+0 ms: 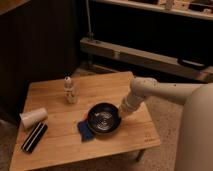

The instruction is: Drag the ceramic bowl in a circle

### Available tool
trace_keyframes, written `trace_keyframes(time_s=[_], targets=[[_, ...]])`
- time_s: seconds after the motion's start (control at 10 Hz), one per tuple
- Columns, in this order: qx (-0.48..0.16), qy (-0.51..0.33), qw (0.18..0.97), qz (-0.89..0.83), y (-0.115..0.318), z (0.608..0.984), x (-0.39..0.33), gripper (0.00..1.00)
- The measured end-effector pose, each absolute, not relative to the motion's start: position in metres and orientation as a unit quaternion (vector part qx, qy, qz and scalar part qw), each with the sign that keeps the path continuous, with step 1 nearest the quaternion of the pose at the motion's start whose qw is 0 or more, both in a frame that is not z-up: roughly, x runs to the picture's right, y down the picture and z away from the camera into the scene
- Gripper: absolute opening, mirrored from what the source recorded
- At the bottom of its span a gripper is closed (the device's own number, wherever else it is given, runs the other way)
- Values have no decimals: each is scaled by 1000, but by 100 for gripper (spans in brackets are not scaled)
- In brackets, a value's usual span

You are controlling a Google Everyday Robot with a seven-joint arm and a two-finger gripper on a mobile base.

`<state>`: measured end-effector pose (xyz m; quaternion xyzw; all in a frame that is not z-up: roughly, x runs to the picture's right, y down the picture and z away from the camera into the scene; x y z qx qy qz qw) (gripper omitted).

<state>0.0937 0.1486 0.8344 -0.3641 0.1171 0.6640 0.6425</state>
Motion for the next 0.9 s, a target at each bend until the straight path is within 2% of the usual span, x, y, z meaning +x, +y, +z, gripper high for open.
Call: trace_keyframes(time_s=[0.2, 0.3, 0.8, 0.9], targets=[[-368, 118, 643, 661, 150, 836, 94, 44], [-369, 119, 644, 659, 150, 836, 94, 49], [-375, 119, 646, 654, 152, 840, 93, 49], [-376, 119, 647, 653, 151, 841, 91, 55]])
